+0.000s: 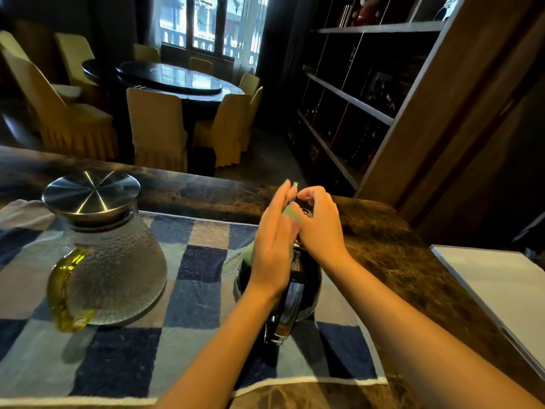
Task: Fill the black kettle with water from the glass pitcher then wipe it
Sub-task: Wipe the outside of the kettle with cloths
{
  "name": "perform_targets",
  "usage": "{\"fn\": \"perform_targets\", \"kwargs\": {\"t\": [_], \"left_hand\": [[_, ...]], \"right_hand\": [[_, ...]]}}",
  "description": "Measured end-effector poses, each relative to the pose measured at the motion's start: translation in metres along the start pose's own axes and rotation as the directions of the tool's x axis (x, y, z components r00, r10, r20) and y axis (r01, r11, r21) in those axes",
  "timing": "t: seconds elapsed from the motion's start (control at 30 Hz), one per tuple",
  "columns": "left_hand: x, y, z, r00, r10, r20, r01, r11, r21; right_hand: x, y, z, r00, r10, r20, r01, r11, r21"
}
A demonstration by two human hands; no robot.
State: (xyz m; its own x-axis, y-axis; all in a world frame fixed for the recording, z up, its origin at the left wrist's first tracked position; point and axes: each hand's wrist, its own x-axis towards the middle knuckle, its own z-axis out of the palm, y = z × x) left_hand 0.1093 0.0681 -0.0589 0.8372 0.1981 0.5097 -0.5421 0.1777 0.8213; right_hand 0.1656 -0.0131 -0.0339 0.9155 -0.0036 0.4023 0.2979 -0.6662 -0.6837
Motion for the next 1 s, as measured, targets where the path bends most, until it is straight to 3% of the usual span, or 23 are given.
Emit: {"fn": "perform_targets", "kwargs": {"t": [0.07, 0.17, 0.3, 0.37, 0.53, 0.63, 0.77, 0.83, 0.93, 1.0], "left_hand": [[0.027, -0.002, -0.003, 0.999, 0.007, 0.031, -0.007, 1.000, -0.005], [0.063, -0.031, -0.016, 0.975, -0.222, -0.029, 0.222, 0.975, -0.003], [0.068, -0.083, -0.043, 0.881, -0.448, -0.150, 0.473, 0.833, 0.287], [0.050, -0.093, -0.054, 0.866, -0.478, -0.147, 0.499, 0.805, 0.322], [-0.014, -0.085, -0.051, 0.852, -0.427, -0.303, 0.490, 0.855, 0.173], [-0.007, -0.057, -0.032, 0.913, -0.367, -0.179, 0.390, 0.913, 0.117], [0.045, -0.017, -0.014, 0.903, -0.429, 0.014, 0.428, 0.903, 0.044], [0.065, -0.013, -0.014, 0.862, -0.495, 0.110, 0.498, 0.867, 0.001], [0.073, -0.017, -0.016, 0.732, -0.657, 0.182, 0.671, 0.741, -0.024], [0.076, -0.028, -0.016, 0.708, -0.694, 0.131, 0.694, 0.718, 0.057]], "right_hand": [[0.000, 0.001, 0.000, 1.000, -0.005, 0.001, 0.005, 1.000, 0.002], [0.001, 0.001, 0.000, 1.000, -0.019, -0.021, 0.019, 0.999, 0.028], [0.000, 0.001, 0.001, 1.000, -0.013, -0.016, 0.014, 0.999, 0.053], [0.000, 0.002, 0.001, 1.000, -0.012, -0.018, 0.013, 0.998, 0.063], [-0.001, 0.003, 0.001, 1.000, -0.018, -0.009, 0.019, 0.996, 0.085], [-0.002, 0.003, 0.001, 0.999, -0.039, -0.009, 0.039, 0.995, 0.090], [-0.001, 0.005, 0.002, 0.999, -0.037, -0.024, 0.039, 0.994, 0.107], [-0.001, 0.005, 0.000, 0.999, -0.015, -0.034, 0.018, 0.993, 0.117], [0.000, 0.004, 0.000, 0.997, -0.040, -0.060, 0.045, 0.995, 0.089], [-0.002, 0.003, 0.000, 0.997, -0.034, -0.065, 0.040, 0.995, 0.091]]}}
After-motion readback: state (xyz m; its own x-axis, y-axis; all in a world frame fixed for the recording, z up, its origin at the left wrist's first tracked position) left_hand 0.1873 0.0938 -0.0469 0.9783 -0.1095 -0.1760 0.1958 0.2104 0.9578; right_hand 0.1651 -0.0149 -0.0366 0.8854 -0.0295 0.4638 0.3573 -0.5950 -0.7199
